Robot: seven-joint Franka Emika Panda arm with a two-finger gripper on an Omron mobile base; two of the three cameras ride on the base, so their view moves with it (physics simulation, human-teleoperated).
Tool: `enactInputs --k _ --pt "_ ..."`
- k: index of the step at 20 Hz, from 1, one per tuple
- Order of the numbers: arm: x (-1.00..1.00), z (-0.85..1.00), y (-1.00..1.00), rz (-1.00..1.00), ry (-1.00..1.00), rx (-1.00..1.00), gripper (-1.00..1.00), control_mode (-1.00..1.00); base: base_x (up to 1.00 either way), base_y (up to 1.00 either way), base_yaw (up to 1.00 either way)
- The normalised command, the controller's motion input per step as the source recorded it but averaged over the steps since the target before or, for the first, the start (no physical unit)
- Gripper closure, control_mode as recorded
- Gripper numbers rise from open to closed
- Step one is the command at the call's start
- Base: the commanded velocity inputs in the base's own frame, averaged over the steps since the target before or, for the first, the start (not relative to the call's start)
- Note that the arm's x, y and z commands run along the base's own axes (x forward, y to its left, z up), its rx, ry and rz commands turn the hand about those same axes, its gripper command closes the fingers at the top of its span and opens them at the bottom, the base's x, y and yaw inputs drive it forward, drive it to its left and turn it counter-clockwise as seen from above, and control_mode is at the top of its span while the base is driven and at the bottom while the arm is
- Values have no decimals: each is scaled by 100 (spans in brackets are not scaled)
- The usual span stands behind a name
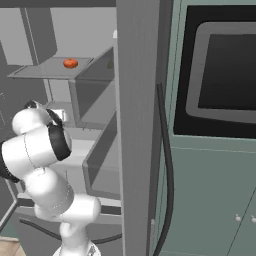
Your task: Gather the lemon wedge and squash from the fridge and place them on a tray on the dining counter. Then gather the chicken drumstick and steak from the fridge and place them on the other tray.
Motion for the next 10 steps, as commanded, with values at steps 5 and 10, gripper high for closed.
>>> enactInputs --k 5,10 --pt "-48 72 -17 0 2 8 100 -100 0 0 0" --pt "-32 73 -14 0 7 6 100 -100 0 0 0"
